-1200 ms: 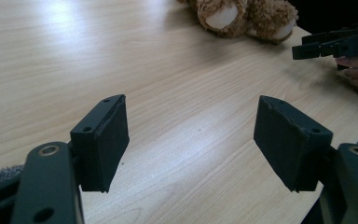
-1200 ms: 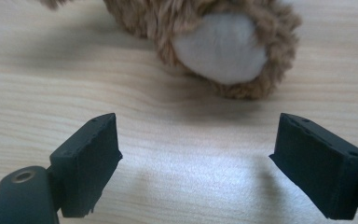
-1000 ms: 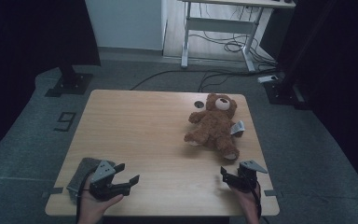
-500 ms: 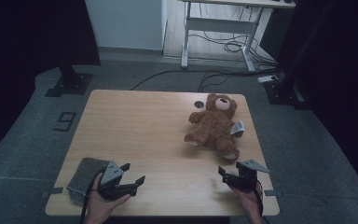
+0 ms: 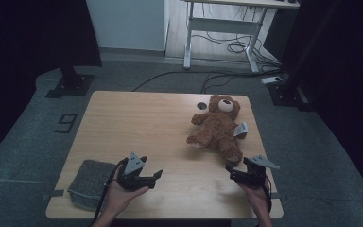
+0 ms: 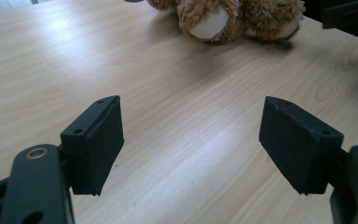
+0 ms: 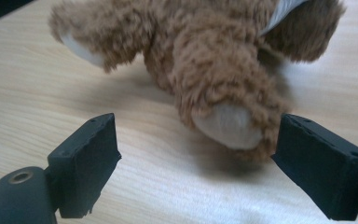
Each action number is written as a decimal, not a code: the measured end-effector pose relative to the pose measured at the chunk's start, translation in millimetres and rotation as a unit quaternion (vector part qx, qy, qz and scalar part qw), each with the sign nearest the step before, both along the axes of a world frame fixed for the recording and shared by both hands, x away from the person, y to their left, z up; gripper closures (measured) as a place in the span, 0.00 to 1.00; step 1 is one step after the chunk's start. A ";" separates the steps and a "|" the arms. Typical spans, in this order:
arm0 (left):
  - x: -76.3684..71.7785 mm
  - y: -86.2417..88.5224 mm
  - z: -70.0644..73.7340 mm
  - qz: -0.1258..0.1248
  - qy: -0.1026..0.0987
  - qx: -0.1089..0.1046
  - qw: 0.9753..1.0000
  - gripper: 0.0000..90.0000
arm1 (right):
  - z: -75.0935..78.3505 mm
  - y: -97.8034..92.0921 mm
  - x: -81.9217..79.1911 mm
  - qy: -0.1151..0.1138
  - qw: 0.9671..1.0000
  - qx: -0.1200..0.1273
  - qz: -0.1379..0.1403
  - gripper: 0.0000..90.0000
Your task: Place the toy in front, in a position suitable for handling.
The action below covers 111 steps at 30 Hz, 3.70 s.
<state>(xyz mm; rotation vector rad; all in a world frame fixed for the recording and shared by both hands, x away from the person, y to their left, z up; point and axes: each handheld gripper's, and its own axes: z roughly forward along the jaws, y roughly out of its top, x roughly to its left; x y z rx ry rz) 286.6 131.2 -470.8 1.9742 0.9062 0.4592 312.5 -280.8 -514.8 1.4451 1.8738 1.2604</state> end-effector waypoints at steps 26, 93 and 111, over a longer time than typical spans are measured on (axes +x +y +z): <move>76.7 -72.0 -12.4 -0.021 0.030 -0.017 0.999 0.31 | 8.4 11.0 49.5 0.025 0.998 -0.047 0.027 0.18; 144.5 -114.8 -3.4 -0.046 0.050 -0.050 0.996 0.79 | 17.3 28.9 57.2 -0.047 0.996 -0.036 0.071 0.83; 141.1 -23.1 1.5 -0.020 0.054 -0.062 0.996 0.79 | 38.6 127.8 29.7 -0.084 0.970 -0.003 0.227 0.36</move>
